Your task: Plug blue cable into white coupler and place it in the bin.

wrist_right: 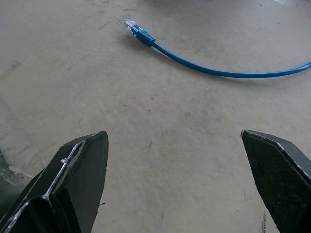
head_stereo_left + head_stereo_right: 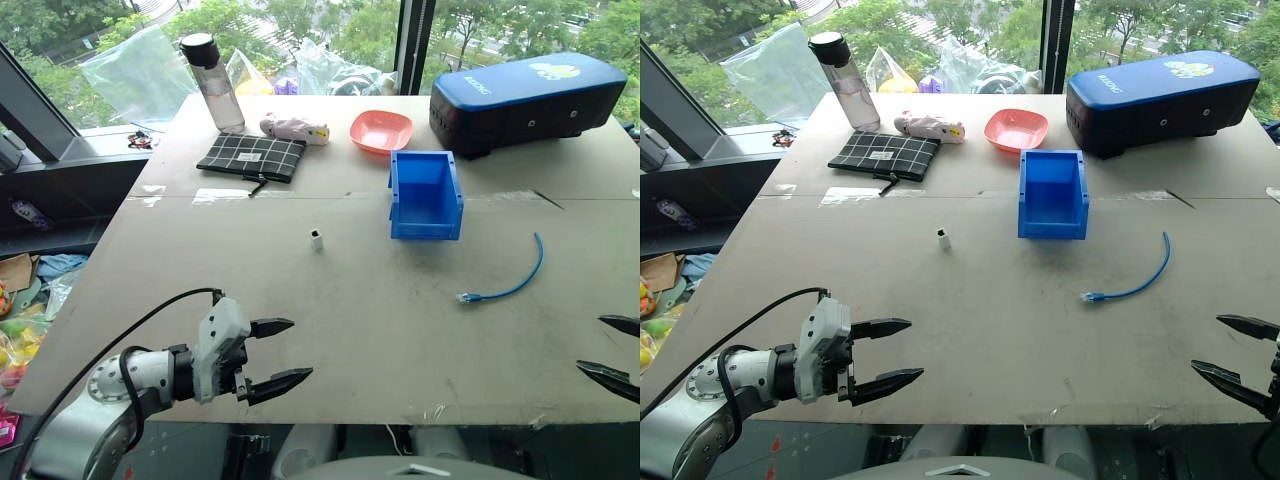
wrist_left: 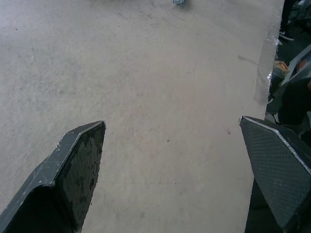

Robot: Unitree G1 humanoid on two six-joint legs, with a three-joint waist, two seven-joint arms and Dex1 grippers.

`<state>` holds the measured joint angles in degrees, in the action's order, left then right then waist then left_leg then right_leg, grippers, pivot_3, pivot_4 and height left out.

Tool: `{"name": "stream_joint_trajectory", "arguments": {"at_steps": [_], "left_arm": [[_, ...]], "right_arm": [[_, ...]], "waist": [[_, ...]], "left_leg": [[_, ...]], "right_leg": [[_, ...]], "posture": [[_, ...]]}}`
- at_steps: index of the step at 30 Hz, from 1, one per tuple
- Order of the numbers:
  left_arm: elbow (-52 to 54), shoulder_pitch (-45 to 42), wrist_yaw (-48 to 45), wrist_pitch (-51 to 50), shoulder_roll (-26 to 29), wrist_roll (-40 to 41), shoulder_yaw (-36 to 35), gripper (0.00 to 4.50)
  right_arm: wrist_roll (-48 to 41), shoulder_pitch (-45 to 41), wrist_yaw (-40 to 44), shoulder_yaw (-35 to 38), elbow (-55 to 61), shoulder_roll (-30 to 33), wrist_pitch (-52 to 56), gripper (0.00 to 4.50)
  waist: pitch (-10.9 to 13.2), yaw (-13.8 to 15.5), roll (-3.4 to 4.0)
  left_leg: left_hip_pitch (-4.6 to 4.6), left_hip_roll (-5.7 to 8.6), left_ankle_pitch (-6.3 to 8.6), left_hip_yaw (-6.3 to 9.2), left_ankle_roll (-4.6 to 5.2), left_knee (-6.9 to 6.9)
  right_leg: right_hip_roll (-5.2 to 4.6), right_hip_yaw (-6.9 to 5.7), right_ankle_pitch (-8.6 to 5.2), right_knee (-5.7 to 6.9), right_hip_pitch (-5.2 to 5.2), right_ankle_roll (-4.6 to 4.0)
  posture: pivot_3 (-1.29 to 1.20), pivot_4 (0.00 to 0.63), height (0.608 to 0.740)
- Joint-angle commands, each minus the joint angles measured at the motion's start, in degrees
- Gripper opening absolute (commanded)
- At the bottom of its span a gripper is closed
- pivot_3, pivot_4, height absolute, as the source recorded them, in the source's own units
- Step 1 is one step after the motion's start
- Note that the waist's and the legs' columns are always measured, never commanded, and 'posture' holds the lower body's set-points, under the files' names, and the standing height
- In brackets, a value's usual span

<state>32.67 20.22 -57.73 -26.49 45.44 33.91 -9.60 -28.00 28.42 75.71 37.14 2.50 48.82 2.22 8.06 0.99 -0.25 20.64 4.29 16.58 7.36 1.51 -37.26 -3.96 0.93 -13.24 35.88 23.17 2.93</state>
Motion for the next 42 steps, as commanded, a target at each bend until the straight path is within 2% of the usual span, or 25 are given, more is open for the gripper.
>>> {"name": "stream_joint_trajectory", "arguments": {"at_steps": [1,4,8,12,17,20,24,27,28,33,39,42], "left_arm": [[2.49,-1.51,1.26,-0.85,-0.73,3.46,-2.20,4.50],[4.37,-4.62,3.22,-3.20,-1.14,6.70,-2.98,4.50],[7.03,-6.65,3.22,-4.44,0.36,7.31,-1.70,4.50],[10.63,-8.15,3.73,-5.65,1.65,8.44,-1.28,4.50],[13.94,-9.70,5.59,-7.76,2.42,10.12,-0.81,4.50],[15.54,-9.46,7.05,-8.56,2.33,10.58,-0.80,4.50],[18.02,-7.05,9.38,-9.05,1.88,11.07,-2.10,4.50],[18.57,-5.21,10.29,-8.63,1.91,10.47,-2.83,4.50],[18.60,-4.59,10.56,-8.39,1.91,10.06,-3.04,4.50],[18.31,-4.68,13.88,-8.91,1.08,10.30,-2.94,4.50],[16.88,-9.27,16.91,-9.26,1.70,7.00,-0.09,4.50],[14.64,-11.37,17.05,-8.75,4.29,0.97,2.59,4.50]], "right_arm": [[-1.98,-3.07,-1.06,-0.21,2.06,0.26,0.69,4.40],[-3.66,-10.43,-4.70,-5.73,6.40,0.33,5.43,4.40],[1.02,-20.52,-5.27,-16.49,6.77,3.95,9.53,4.40],[6.22,-33.75,-3.35,-30.26,3.36,6.16,15.42,4.40],[13.92,-46.83,-0.06,-43.08,-6.43,3.48,13.87,4.40],[16.77,-52.17,0.52,-47.17,-12.35,0.83,13.17,3.59],[18.94,-53.43,1.40,-49.21,-14.70,0.08,10.66,1.64],[18.13,-52.26,1.88,-48.61,-11.58,0.43,11.80,0.18],[17.93,-51.53,1.85,-48.47,-9.93,0.69,12.17,0.04],[16.42,-50.22,0.03,-48.43,-1.80,-1.20,15.63,0.04],[19.86,-55.96,-6.89,-53.73,2.82,-10.29,22.47,0.04],[22.79,-59.28,-8.79,-57.83,1.62,-13.27,26.04,0.04]], "waist": [[0.00,-0.01,0.00],[0.03,-0.36,0.01],[0.01,-0.28,0.06],[0.04,-0.03,0.00],[0.06,-0.14,-0.09],[0.07,-0.28,-0.08],[0.05,-0.23,-0.08],[0.05,-0.15,-0.07],[0.05,-0.16,-0.07],[0.04,-0.18,-0.06],[0.05,-0.28,-0.05],[0.05,-0.19,-0.05]], "left_leg": [[0.00,0.00,0.00,0.00,0.00,0.00],[-0.01,-0.01,0.00,0.00,0.00,-0.07],[-0.06,-0.04,-0.01,-0.13,-0.01,-0.05],[0.06,-0.02,-0.15,-0.05,-0.25,-0.04],[0.07,-0.01,-0.15,-0.05,-0.25,-0.05],[0.03,0.00,-0.15,-0.08,-0.26,-0.05],[0.02,-0.01,-0.15,-0.07,-0.27,-0.03],[0.04,-0.01,-0.15,-0.01,-0.27,-0.02],[0.03,-0.01,-0.15,-0.02,-0.27,-0.02],[0.02,-0.01,-0.15,-0.02,-0.27,-0.02],[0.02,-0.02,-0.15,-0.02,-0.28,-0.03],[0.04,0.00,-0.16,-0.03,-0.29,-0.03]], "right_leg": [[0.00,0.00,0.00,0.00,0.00,0.00],[0.02,0.01,0.01,0.03,0.00,-0.01],[0.07,0.08,0.07,0.04,0.00,0.07],[0.05,-0.02,0.11,-0.02,0.04,0.14],[0.02,-0.02,0.10,-0.05,0.03,0.13],[0.04,0.01,0.11,-0.04,0.04,0.13],[0.04,0.01,0.11,-0.03,0.05,0.13],[0.03,-0.01,0.11,-0.04,0.05,0.13],[0.03,0.00,0.11,-0.04,0.05,0.13],[0.04,-0.01,0.11,-0.03,0.05,0.13],[0.08,0.00,0.12,0.00,0.06,0.13],[0.09,0.01,0.13,0.00,0.11,0.13]], "posture": [[0.00,0.150,0.740],[0.00,0.150,0.740],[0.00,0.150,0.740],[0.00,0.150,0.740],[0.00,0.150,0.740],[0.00,0.150,0.740],[0.00,0.150,0.740],[0.00,0.150,0.740],[0.00,0.150,0.740],[0.00,0.150,0.740],[0.00,0.150,0.740],[0.00,0.150,0.740]]}}
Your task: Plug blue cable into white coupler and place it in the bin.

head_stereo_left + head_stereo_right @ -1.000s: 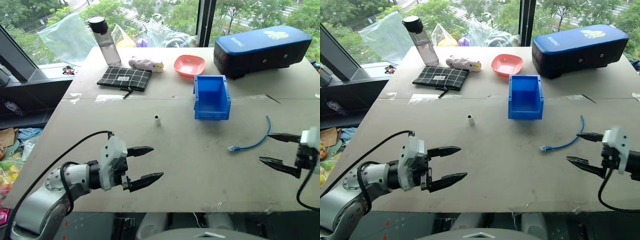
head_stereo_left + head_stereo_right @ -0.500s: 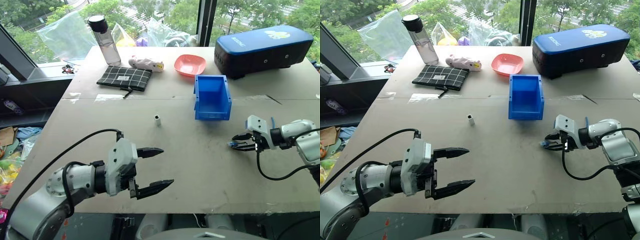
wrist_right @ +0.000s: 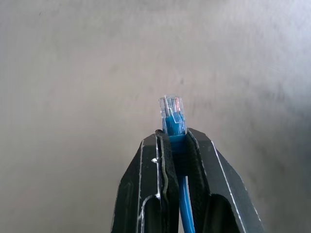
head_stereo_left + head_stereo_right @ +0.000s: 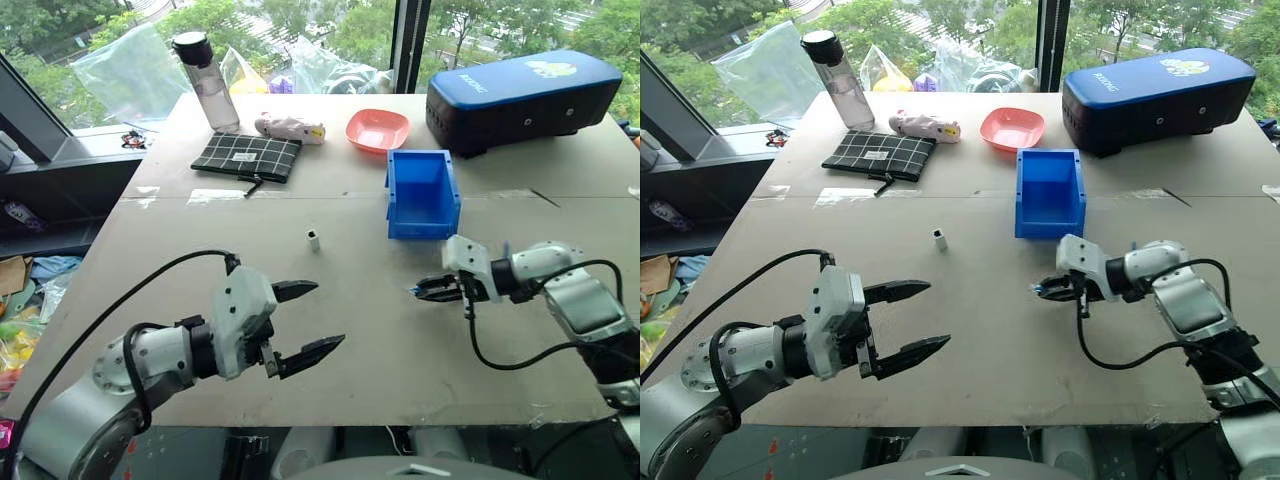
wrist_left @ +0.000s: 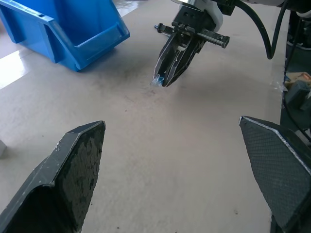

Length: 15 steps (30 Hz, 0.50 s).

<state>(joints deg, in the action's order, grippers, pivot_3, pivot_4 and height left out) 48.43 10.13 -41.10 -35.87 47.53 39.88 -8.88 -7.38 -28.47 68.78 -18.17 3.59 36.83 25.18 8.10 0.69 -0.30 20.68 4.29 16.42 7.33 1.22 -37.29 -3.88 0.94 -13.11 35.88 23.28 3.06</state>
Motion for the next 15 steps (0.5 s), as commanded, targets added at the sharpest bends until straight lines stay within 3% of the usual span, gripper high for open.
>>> {"name": "stream_joint_trajectory", "arguments": {"at_steps": [1,2,5,8,10,15], "left_arm": [[-2.42,-2.60,1.25,0.60,2.80,-7.60,3.47,4.50],[-3.73,-3.81,1.07,0.72,3.29,-9.19,4.96,4.50],[-7.77,-9.65,-1.83,-0.54,3.70,-9.88,9.41,4.50],[-13.61,-16.23,-5.09,0.20,2.11,-11.44,14.53,4.50],[-18.54,-20.90,-7.41,2.72,-0.58,-14.18,19.53,4.50],[-29.23,-29.05,-10.64,6.16,-6.73,-20.06,27.42,4.50]], "right_arm": [[3.06,-3.28,-2.52,-3.74,-0.23,-2.13,3.97,0.04],[3.78,-3.85,-3.13,-4.62,-0.91,-2.78,4.48,0.04],[4.33,-3.35,-2.98,-5.33,-1.10,-1.98,4.60,1.15],[1.95,-0.01,-3.84,-0.57,2.35,0.25,3.50,2.67],[-3.84,6.31,-2.64,7.32,8.16,3.07,2.20,3.56],[-12.26,24.04,-2.48,22.01,19.01,7.12,-0.67,3.56]], "waist": [[0.00,0.20,-0.01],[0.00,0.27,0.00],[-0.01,0.46,-0.02],[-0.02,0.32,-0.04],[-0.01,0.90,-0.02],[-0.04,1.06,-0.09]], "left_leg": [[0.02,0.01,0.00,0.00,0.00,0.01],[0.03,0.02,0.00,0.05,0.00,0.01],[0.08,0.11,0.00,0.07,0.00,0.02],[0.10,0.17,0.00,0.08,0.01,0.01],[0.14,0.24,0.00,0.16,0.01,0.00],[0.16,0.34,0.00,0.21,0.03,0.00]], "right_leg": [[0.00,0.00,0.00,0.00,0.02,0.00],[0.00,-0.04,0.00,0.00,0.02,0.00],[-0.04,-0.04,0.00,0.00,0.05,0.00],[-0.08,-0.06,0.01,0.00,0.09,0.01],[-0.14,-0.10,0.01,0.00,0.09,0.02],[-0.15,-0.04,0.05,0.01,0.10,0.09]], "posture": [[0.00,0.150,0.740],[0.00,0.150,0.740],[0.00,0.150,0.740],[0.00,0.150,0.740],[0.00,0.150,0.740],[0.00,0.150,0.740]]}}
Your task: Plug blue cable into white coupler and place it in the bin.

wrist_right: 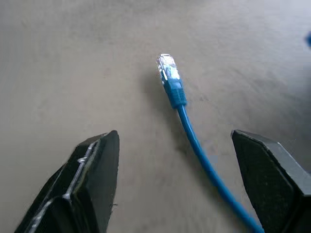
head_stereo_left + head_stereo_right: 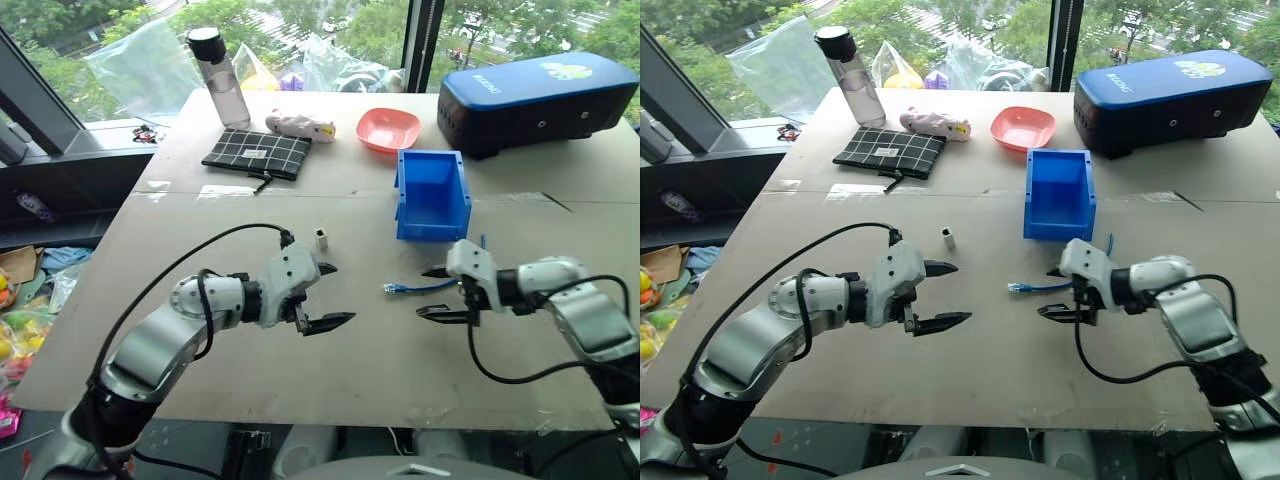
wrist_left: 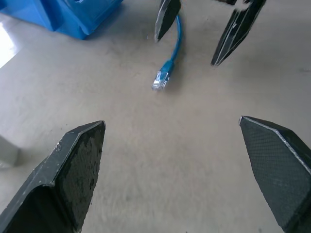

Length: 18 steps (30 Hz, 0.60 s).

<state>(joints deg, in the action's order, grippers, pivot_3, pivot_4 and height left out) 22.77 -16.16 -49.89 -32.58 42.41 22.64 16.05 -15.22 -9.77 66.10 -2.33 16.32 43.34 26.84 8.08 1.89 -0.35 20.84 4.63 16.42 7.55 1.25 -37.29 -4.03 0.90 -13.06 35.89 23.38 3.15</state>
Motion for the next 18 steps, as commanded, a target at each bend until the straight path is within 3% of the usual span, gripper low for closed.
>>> {"name": "stream_joint_trajectory", "arguments": {"at_steps": [1,5,11,14,17,18], "left_arm": [[-6.47,-4.45,-2.51,4.08,-3.02,-4.26,3.86,4.50],[-17.22,-10.41,-4.91,9.86,-8.65,-9.27,8.10,4.50],[-29.97,-16.22,-8.29,16.07,-15.65,-13.38,10.29,4.50],[-33.62,-17.36,-11.47,18.46,-16.81,-14.45,10.89,3.74],[-35.60,-18.08,-13.93,19.75,-17.17,-14.83,10.78,2.40],[-36.08,-18.28,-14.59,20.22,-17.20,-15.00,10.78,2.14]], "right_arm": [[-5.84,9.12,-1.15,9.34,8.74,0.19,-2.26,3.56],[-7.53,22.87,-5.85,18.65,16.41,-2.55,-4.16,3.56],[-6.72,35.07,-13.44,22.16,25.64,-7.21,-4.97,3.56],[-5.77,38.64,-16.50,21.66,28.97,-8.68,-4.96,3.61],[-5.27,40.61,-19.02,20.92,31.07,-9.65,-4.67,3.61],[-5.10,41.01,-19.85,20.58,31.61,-9.96,-4.53,3.61]], "waist": [[-0.02,-0.53,-0.05],[-0.06,-0.61,0.03],[-0.07,-1.13,-0.02],[-0.08,-1.06,-0.01],[-0.10,-1.08,-0.04],[-0.11,-1.07,-0.05]], "left_leg": [[-0.01,-0.06,0.00,0.01,0.00,0.00],[-0.03,-0.10,0.00,0.01,0.00,-0.02],[-0.09,-0.05,-0.01,-0.10,0.01,-0.11],[-0.09,-0.05,-0.01,-0.08,0.00,-0.11],[-0.10,-0.05,-0.01,-0.10,0.00,-0.12],[-0.10,-0.04,-0.01,-0.10,0.01,-0.13]], "right_leg": [[0.03,-0.01,0.00,0.01,0.00,0.00],[0.03,-0.05,0.00,0.11,-0.02,0.01],[0.09,-0.04,0.05,0.15,-0.02,0.13],[0.10,-0.06,0.05,0.17,-0.02,0.14],[0.10,-0.07,0.05,0.16,-0.02,0.14],[0.09,-0.06,0.04,0.16,-0.02,0.15]], "posture": [[0.00,0.150,0.740],[0.00,0.150,0.740],[0.00,0.150,0.740],[0.00,0.150,0.740],[0.00,0.150,0.740],[0.00,0.150,0.740]]}}
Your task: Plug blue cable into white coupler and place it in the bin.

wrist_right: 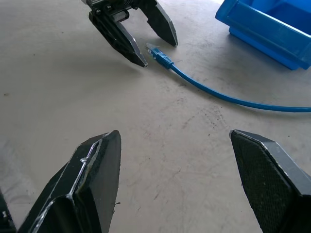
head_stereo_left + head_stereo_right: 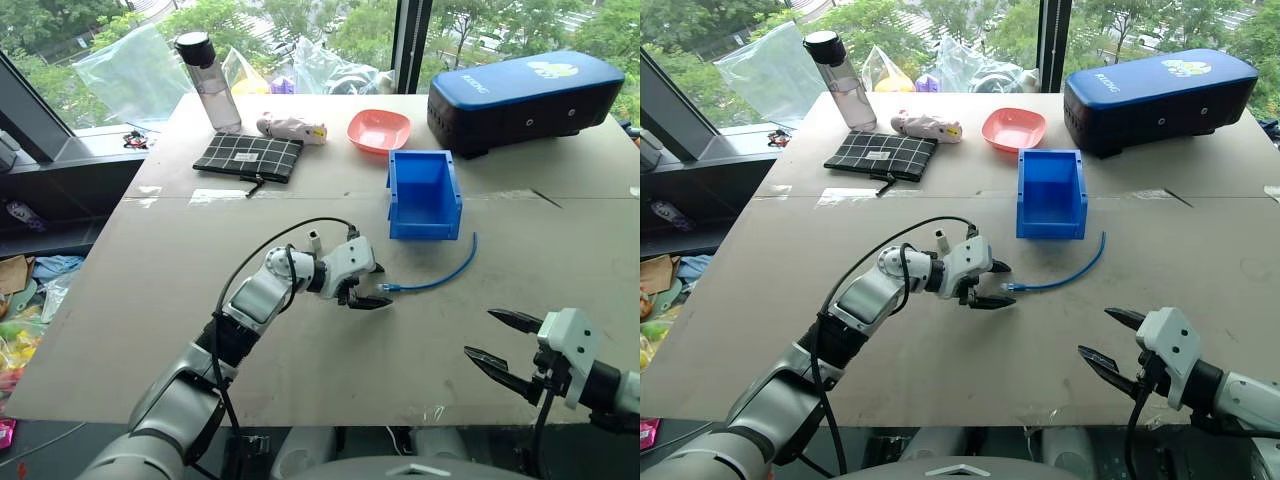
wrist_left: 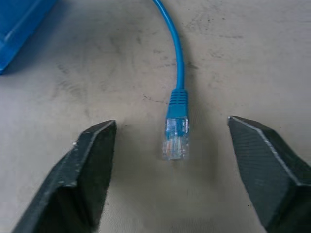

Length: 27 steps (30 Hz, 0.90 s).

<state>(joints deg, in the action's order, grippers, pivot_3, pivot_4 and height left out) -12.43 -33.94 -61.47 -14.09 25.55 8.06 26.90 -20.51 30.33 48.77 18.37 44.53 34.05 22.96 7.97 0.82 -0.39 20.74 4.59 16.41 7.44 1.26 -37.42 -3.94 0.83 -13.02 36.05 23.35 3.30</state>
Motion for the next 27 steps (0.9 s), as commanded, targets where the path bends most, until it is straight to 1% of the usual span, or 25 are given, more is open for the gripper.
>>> {"name": "stream_joint_trajectory", "arguments": {"at_steps": [1,2,4,5,6,9,12,16,21,23,26,27], "left_arm": [[-1.19,-0.62,-3.55,1.95,-0.43,-0.49,-0.11,1.58],[-1.35,-0.68,-3.97,2.05,-0.51,-0.51,-0.21,1.23],[-1.18,-0.63,-4.85,1.74,-0.38,-0.12,-0.69,0.32],[-0.74,-0.55,-5.32,1.25,-0.27,0.47,-1.23,0.01],[-0.01,-0.47,-5.78,0.00,-0.28,1.59,-2.08,0.01],[3.72,-1.06,-6.55,-10.60,-1.08,9.02,-7.12,0.01],[8.70,-2.14,-7.69,-25.38,-0.59,19.56,-13.09,0.01],[13.98,-2.93,-6.68,-40.54,0.55,30.12,-18.64,0.01],[19.30,-2.36,-2.73,-49.94,0.45,37.51,-23.01,0.01],[20.89,-2.12,-1.12,-51.73,0.28,39.34,-23.99,0.01],[22.16,-2.02,1.04,-53.43,-0.33,41.39,-25.14,0.01],[22.68,-2.13,1.64,-54.00,-0.59,42.27,-25.47,0.00]], "right_arm": [[0.37,1.25,-3.35,-0.59,3.87,-0.98,-0.57,3.61],[0.45,1.40,-4.06,-1.11,4.26,-1.22,-0.45,3.61],[-0.03,0.85,-6.15,-2.88,5.03,-2.00,1.08,3.61],[-0.54,0.15,-7.34,-3.92,5.25,-2.54,2.04,3.61],[-1.57,-0.69,-8.41,-4.89,5.38,-3.26,3.14,3.61],[-10.56,-3.69,-12.84,-6.89,5.63,-7.78,10.04,3.61],[-21.87,-6.93,-17.32,-7.31,3.83,-12.52,16.28,3.61],[-32.05,-12.75,-23.45,-7.24,1.45,-16.65,19.84,3.61],[-43.55,-20.42,-32.41,-8.98,-0.05,-21.00,21.28,3.61],[-47.19,-22.59,-35.19,-10.35,-0.75,-22.36,21.37,3.61],[-50.72,-23.88,-37.34,-11.50,-1.21,-22.44,21.31,3.61],[-51.68,-24.49,-38.05,-11.84,-1.67,-22.42,21.11,3.35]], "waist": [[-0.01,0.00,-0.01],[-0.01,0.00,0.00],[-0.01,-0.01,-0.02],[-0.01,-0.02,-0.02],[-0.01,-0.02,-0.02],[0.00,-0.06,-0.03],[0.00,-0.07,-0.03],[0.00,-0.18,-0.02],[0.00,-0.17,-0.02],[0.00,-0.23,-0.02],[0.00,-0.17,-0.02],[-0.01,-0.13,-0.02]], "left_leg": [[0.00,0.00,0.00,0.02,0.00,0.00],[0.00,0.00,0.00,0.02,0.00,0.00],[0.00,0.00,0.00,0.03,0.00,0.00],[0.01,0.00,0.00,0.02,0.00,0.00],[0.00,0.00,0.00,0.02,0.00,0.00],[0.01,-0.01,0.00,0.04,0.00,0.00],[0.05,-0.03,0.00,0.12,0.01,-0.02],[0.03,-0.02,0.00,0.13,0.02,-0.03],[0.00,0.00,-0.01,0.14,0.00,-0.03],[0.00,0.00,-0.01,0.14,-0.01,-0.03],[0.00,0.00,-0.01,0.13,-0.02,-0.02],[0.01,0.01,-0.02,0.13,-0.02,-0.02]], "right_leg": [[0.00,-0.01,0.00,0.00,0.00,0.00],[0.01,-0.02,0.00,0.00,0.00,0.00],[0.01,-0.03,0.00,0.00,0.00,0.00],[0.01,-0.03,0.00,0.00,0.00,0.00],[0.02,-0.03,0.00,0.00,0.00,0.00],[0.02,-0.03,0.00,0.00,0.00,0.00],[0.00,0.01,0.00,0.03,0.01,-0.01],[0.00,-0.01,0.00,0.06,0.02,-0.01],[0.02,0.00,0.00,0.14,0.04,-0.01],[0.00,0.07,0.00,0.16,0.06,-0.01],[0.00,0.09,0.00,0.20,0.09,-0.01],[0.00,0.09,0.00,0.20,0.09,-0.01]], "posture": [[0.00,0.150,0.740],[0.00,0.150,0.740],[0.00,0.150,0.740],[0.00,0.150,0.740],[0.00,0.150,0.740],[0.00,0.150,0.740],[0.00,0.150,0.740],[0.00,0.150,0.740],[0.00,0.150,0.740],[0.00,0.150,0.740],[0.00,0.150,0.740],[0.00,0.150,0.740]]}}
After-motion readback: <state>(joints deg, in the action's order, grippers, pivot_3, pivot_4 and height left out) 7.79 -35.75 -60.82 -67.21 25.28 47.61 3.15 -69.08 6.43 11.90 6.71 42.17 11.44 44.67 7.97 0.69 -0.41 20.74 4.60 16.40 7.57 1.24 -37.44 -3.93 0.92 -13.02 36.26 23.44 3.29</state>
